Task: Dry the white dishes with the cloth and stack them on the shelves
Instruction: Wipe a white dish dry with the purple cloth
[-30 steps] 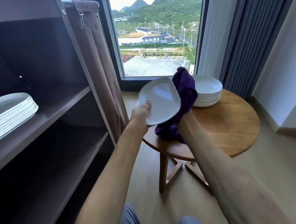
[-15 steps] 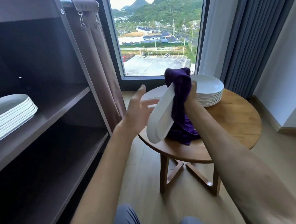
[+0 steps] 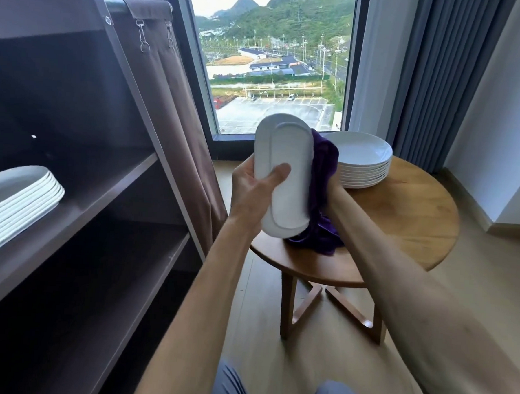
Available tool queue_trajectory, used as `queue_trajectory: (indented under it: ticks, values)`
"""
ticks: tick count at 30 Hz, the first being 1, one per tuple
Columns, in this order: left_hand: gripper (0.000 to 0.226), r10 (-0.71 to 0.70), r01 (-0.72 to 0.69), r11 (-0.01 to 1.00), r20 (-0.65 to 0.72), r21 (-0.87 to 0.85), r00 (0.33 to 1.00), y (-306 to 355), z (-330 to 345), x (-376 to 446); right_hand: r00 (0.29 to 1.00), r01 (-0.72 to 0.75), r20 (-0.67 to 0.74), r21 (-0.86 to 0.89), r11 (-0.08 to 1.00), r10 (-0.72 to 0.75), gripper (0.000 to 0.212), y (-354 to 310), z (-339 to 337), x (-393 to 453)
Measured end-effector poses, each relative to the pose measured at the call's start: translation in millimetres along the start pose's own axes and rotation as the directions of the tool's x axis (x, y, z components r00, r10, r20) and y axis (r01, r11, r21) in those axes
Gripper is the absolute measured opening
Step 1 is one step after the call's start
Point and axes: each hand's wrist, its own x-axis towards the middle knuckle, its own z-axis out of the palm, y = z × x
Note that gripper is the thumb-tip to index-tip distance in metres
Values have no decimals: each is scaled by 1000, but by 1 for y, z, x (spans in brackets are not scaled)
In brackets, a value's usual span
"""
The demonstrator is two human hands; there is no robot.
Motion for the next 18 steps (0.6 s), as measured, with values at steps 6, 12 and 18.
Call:
queue_trajectory:
  ticks: [6,12,18]
  values:
    - [16,-84,31,980,-270,-194,959,-18,13,2,998,-55,-22,-166,985,52,30,20,1,-5]
    - [24,-177,13,945,-476,-328,862,-29,26,10,985,-130,-142,-247,960,97,27,36,1,-17]
    - [60,-200,219,975,-544,-31,815,-52,5,13,963,-79,-266,-161,984,33,26,41,-1,-18]
